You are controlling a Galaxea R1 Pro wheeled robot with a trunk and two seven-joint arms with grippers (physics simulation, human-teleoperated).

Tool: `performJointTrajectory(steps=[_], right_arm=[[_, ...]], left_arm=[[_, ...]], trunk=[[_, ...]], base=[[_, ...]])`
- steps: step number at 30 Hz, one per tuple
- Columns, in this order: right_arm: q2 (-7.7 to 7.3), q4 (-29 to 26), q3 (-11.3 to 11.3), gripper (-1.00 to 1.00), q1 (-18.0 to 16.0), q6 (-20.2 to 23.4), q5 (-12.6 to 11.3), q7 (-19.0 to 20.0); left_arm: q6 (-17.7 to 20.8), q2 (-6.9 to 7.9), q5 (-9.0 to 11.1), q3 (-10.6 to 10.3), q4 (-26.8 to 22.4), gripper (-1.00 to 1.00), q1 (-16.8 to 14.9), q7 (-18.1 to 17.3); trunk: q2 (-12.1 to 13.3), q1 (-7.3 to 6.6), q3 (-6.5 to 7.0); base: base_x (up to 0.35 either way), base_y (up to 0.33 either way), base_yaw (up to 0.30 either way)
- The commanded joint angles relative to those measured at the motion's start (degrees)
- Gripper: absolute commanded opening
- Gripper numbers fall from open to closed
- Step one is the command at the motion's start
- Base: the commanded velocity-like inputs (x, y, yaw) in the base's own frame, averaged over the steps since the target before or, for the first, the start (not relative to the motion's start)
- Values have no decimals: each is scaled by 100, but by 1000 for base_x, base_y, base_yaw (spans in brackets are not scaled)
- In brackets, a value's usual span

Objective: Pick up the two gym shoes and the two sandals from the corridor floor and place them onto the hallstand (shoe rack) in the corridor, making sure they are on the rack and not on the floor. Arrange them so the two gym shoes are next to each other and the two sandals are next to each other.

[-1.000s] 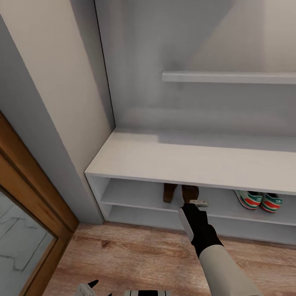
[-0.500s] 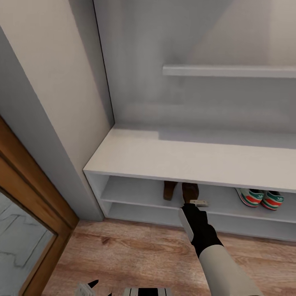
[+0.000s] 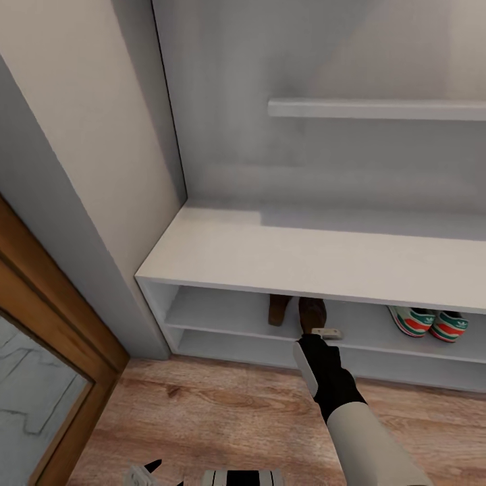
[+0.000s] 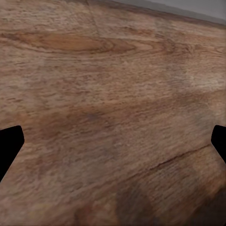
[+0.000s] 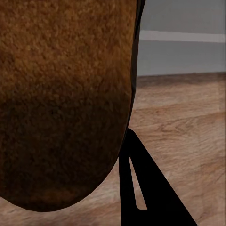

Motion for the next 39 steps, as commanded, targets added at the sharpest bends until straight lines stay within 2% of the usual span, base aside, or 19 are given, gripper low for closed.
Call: performJointTrajectory(steps=[1, 10, 17, 29, 39], right_arm=[[0, -5, 5, -100, -3, 8, -59, -55], [0, -5, 5, -100, -3, 8, -59, -56], [0, -6, 5, -100, -3, 8, -59, -56], [0, -5, 5, -100, -3, 8, -59, -56], [0, -5, 5, -100, -3, 8, -59, -56]], left_arm=[[0, -2, 17, 20, 6, 100, -3, -39], [-4, 3, 24, 26, 8, 100, -3, -59], [-10, 4, 24, 34, 10, 100, -3, -61], [-11, 4, 24, 21, 9, 100, -3, -61], [-13, 17, 26, 32, 11, 100, -3, -68]], trunk=[[-2, -1, -6], [-2, -1, -8], [-2, -1, -8], [-2, -1, -8], [-2, -1, -8]], base=[[0, 0, 0], [6, 0, 0], [192, 0, 0], [32, 0, 0], [142, 0, 0]])
